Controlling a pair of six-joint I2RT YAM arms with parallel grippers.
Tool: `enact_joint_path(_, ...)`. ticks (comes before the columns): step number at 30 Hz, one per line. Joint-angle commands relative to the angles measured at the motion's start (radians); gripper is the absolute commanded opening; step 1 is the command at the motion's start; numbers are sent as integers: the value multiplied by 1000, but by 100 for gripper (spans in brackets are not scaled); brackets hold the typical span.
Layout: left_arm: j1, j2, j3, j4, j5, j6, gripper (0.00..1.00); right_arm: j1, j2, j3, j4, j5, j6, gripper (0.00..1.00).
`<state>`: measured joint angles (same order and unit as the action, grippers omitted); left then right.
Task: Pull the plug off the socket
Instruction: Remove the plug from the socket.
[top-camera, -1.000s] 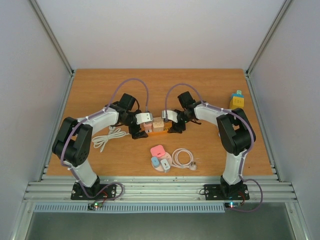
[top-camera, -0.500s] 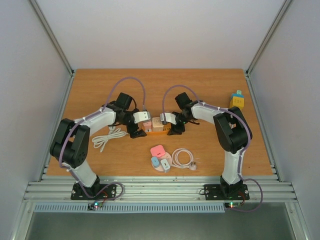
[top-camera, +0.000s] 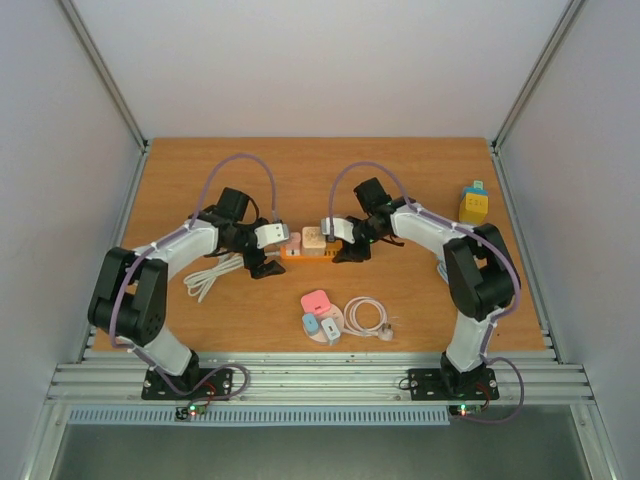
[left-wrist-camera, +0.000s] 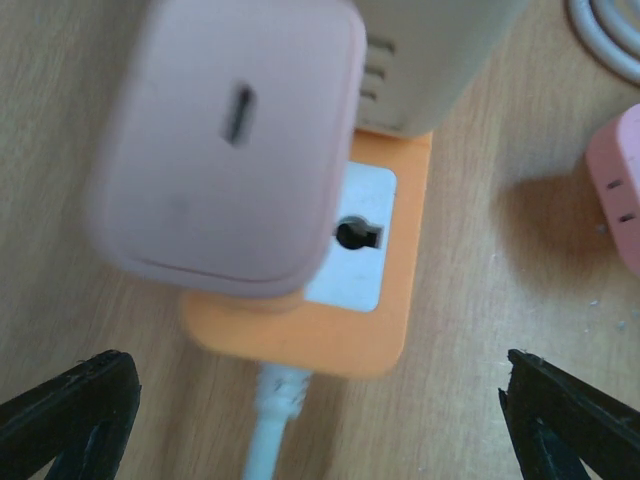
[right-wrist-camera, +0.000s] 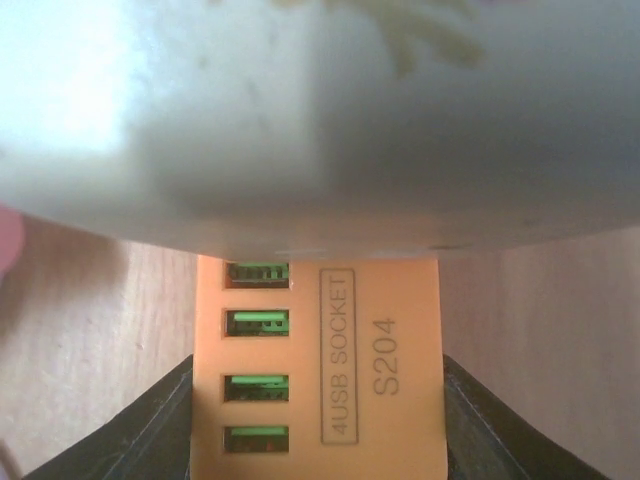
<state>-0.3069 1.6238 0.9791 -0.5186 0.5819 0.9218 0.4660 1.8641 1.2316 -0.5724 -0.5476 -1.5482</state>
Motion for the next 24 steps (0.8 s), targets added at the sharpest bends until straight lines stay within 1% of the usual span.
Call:
enact_joint_path(1, 23, -70, -21, 47, 102, 38, 99, -10, -128, 14, 40, -158, 85, 1)
enact_joint_path(5, 34, -112, -13, 55, 163, 11, 99, -12, -163, 19, 16, -198, 100, 1)
enact_joint_path(9, 36, -153, 5, 4, 227, 9, 99, -12, -193, 14, 11, -208, 108, 1)
enact_joint_path(12, 36, -177, 9, -11, 254, -5, 97, -12, -205, 10, 1, -219, 104, 1)
enact_joint_path(13, 36, -187, 9, -19, 268, -5, 93, -12, -216, 7, -4, -229, 103, 1)
enact_joint_path(18, 36, -185, 19, -38, 289, 2, 83, -12, -232, 3, -20, -257, 100, 1)
enact_joint_path(20, 35, -181, 24, -43, 290, 3, 74, -12, -238, 1, -27, -270, 97, 1)
enact_joint_path(22, 35, -175, 30, -54, 293, 8, 68, -12, -244, -1, -29, -276, 98, 1)
enact_joint_path(24, 34, -171, 37, -64, 296, 10, 66, -12, -247, 0, -30, -280, 100, 1)
